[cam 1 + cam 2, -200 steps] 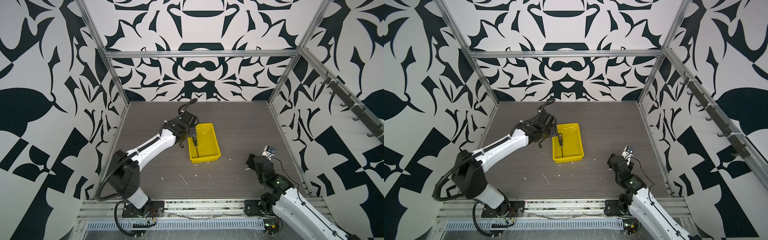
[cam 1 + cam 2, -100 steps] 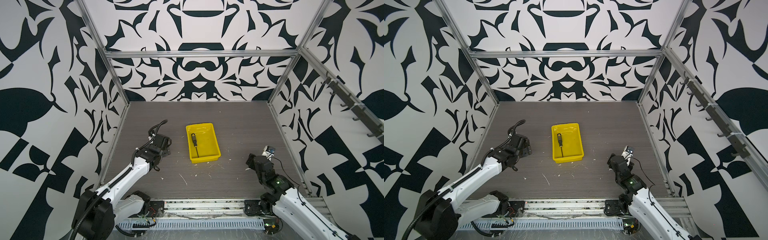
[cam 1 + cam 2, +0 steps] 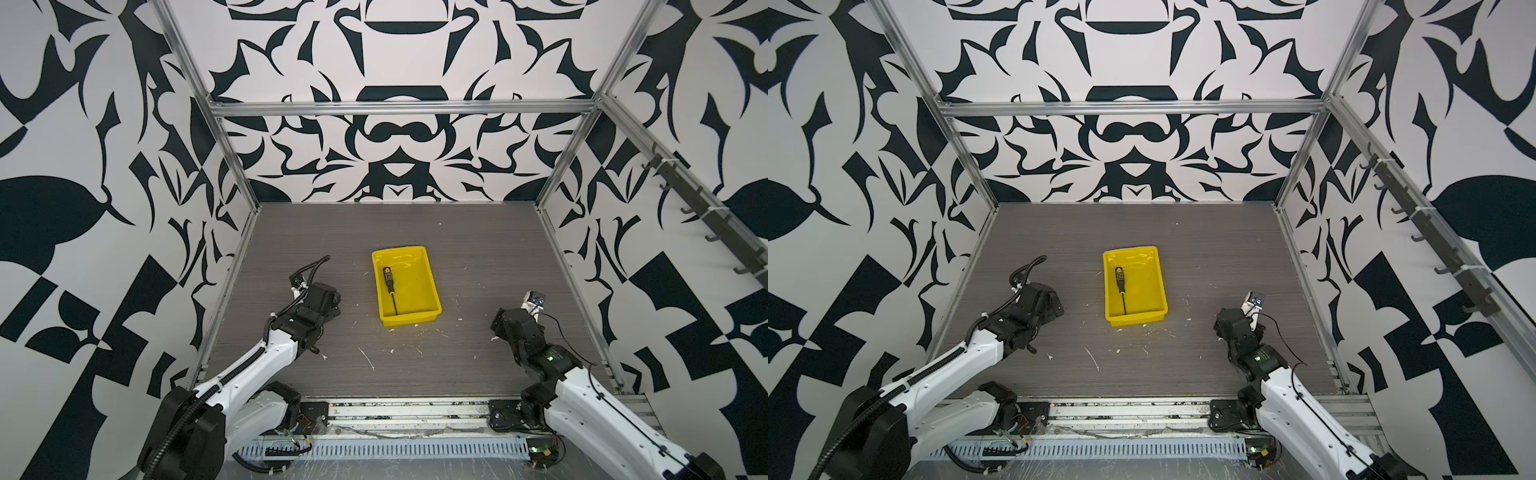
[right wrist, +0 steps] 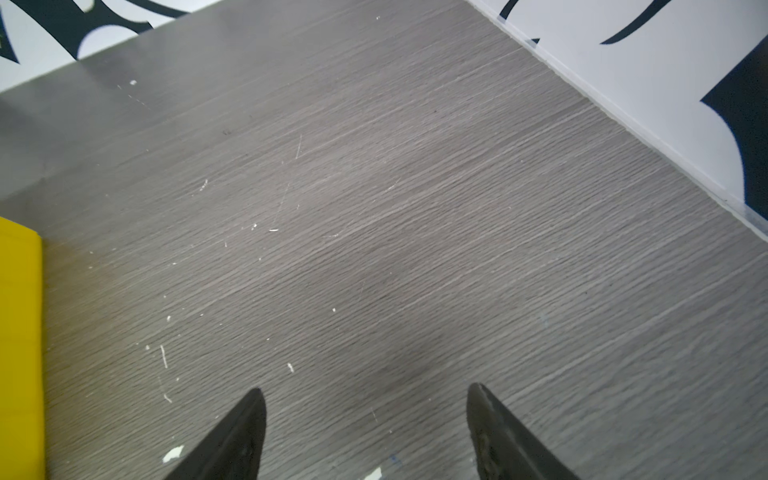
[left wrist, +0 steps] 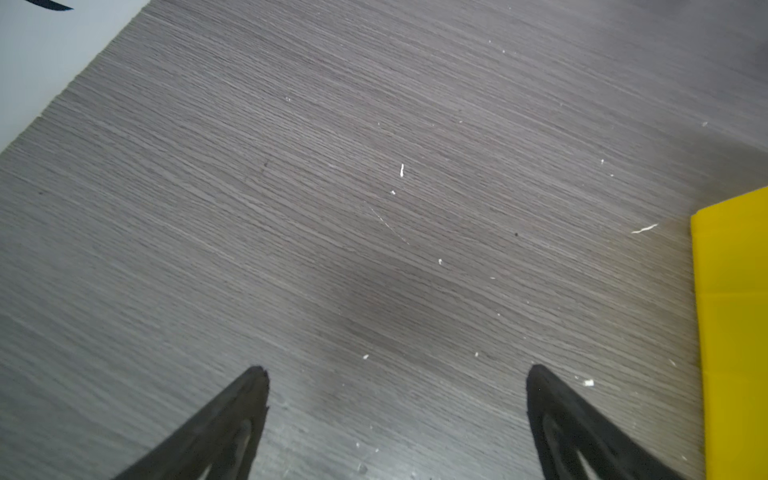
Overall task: Put the screwdriver in the bin
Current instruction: 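Withdraw the left gripper from the bin toward the robot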
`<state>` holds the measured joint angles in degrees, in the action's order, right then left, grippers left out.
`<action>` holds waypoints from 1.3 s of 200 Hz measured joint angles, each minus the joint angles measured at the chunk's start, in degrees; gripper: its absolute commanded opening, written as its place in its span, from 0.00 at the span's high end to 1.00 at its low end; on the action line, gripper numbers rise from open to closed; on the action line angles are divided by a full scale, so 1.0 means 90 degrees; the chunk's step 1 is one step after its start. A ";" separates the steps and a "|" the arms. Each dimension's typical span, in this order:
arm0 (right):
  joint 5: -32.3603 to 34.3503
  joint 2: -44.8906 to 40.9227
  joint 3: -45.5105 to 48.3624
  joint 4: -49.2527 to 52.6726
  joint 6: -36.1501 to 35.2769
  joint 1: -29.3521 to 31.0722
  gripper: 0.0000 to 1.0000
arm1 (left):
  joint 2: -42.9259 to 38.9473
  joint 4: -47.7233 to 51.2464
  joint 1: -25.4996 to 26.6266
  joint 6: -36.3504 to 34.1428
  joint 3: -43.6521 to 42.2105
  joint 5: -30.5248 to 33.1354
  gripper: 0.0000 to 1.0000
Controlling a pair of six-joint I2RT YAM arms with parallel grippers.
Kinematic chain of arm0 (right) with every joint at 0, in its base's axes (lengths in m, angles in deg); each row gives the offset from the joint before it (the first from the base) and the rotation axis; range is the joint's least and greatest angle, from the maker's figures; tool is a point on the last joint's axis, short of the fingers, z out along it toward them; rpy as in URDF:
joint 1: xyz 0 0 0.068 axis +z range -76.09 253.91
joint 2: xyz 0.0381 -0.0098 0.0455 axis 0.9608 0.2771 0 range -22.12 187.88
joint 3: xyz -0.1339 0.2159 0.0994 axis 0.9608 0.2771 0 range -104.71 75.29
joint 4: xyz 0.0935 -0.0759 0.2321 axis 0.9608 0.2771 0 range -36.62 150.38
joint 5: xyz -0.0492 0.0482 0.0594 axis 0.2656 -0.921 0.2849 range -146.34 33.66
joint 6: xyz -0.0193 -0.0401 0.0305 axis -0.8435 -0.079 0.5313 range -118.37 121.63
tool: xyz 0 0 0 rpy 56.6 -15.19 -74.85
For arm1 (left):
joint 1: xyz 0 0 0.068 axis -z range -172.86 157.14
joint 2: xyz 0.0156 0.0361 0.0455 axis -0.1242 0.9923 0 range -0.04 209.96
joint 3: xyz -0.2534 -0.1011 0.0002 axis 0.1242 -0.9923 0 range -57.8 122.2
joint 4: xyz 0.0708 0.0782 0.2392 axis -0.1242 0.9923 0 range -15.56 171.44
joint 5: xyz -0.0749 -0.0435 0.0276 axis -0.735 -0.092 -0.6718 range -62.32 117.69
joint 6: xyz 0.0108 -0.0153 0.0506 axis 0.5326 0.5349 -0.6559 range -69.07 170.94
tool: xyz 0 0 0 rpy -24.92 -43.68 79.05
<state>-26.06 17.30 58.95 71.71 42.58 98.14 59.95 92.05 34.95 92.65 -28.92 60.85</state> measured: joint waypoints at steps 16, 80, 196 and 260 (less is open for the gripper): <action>-0.0007 0.0282 -0.0136 -0.0024 -0.0002 0.0000 0.22 | 0.0015 -0.0039 0.0000 -0.0019 0.0000 0.0019 0.00; -0.0012 0.0583 -0.0270 -0.0066 -0.0002 0.0000 0.21 | 0.0194 -0.0117 0.0000 -0.0097 0.0027 -0.0027 0.01; 0.0335 0.0197 -0.0435 -0.0104 -0.0172 0.0000 0.08 | -0.0583 -0.0267 0.0000 -0.0090 -0.0146 -0.0027 0.01; 0.1447 0.1073 -0.0457 -0.2890 -0.2880 -0.0032 0.01 | -0.0478 -0.0270 0.0000 -0.0068 -0.0146 -0.0029 0.00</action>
<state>-13.03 26.96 54.84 45.70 16.66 97.86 55.64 89.62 34.95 92.04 -30.23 60.59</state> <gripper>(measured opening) 0.992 0.994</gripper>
